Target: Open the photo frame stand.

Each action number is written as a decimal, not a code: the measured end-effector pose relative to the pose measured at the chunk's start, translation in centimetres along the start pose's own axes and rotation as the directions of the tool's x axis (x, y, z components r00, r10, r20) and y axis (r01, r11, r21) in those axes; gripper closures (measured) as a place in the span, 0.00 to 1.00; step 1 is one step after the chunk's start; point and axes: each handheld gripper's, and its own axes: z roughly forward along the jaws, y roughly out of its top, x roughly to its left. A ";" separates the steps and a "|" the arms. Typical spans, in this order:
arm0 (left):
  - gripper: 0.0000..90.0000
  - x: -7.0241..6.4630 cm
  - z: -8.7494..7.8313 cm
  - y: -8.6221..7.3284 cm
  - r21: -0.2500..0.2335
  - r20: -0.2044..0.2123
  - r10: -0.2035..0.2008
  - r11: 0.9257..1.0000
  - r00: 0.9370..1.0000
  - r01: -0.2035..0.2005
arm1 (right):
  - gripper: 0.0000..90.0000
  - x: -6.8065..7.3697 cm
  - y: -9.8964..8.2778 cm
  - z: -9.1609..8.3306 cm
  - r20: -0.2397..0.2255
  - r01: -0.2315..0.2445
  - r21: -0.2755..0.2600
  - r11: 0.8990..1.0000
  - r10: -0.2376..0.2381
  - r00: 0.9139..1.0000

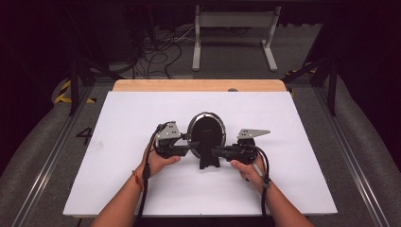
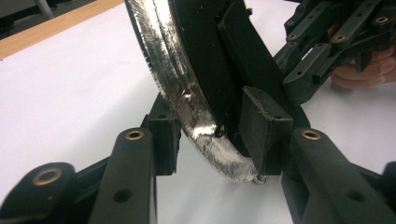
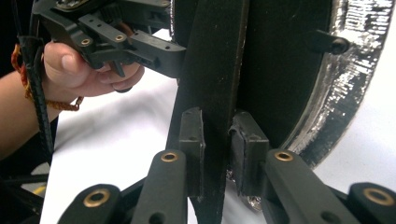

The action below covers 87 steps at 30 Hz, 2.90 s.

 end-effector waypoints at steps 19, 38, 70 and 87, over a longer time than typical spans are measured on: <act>0.85 -1.4 -0.3 0.8 -0.014 -0.119 0.152 0.988 0.981 -0.155 | 0.83 0.2 0.1 -0.8 0.033 0.014 -0.017 1.000 -0.013 0.999; 0.78 -2.0 1.5 0.2 0.096 -0.136 0.244 0.968 0.960 -0.233 | 0.87 1.5 -0.8 -0.8 0.044 0.065 0.024 0.998 -0.066 0.997; 0.66 -1.8 -1.2 -0.7 0.022 -0.191 0.135 0.991 0.972 -0.134 | 0.88 2.8 -0.7 -1.1 0.181 0.139 0.096 0.986 -0.155 0.971; 0.42 -3.9 -7.1 -5.1 0.070 -0.229 0.049 0.997 0.972 -0.033 | 0.94 4.5 -0.8 -4.1 0.284 0.226 0.113 0.968 -0.249 0.926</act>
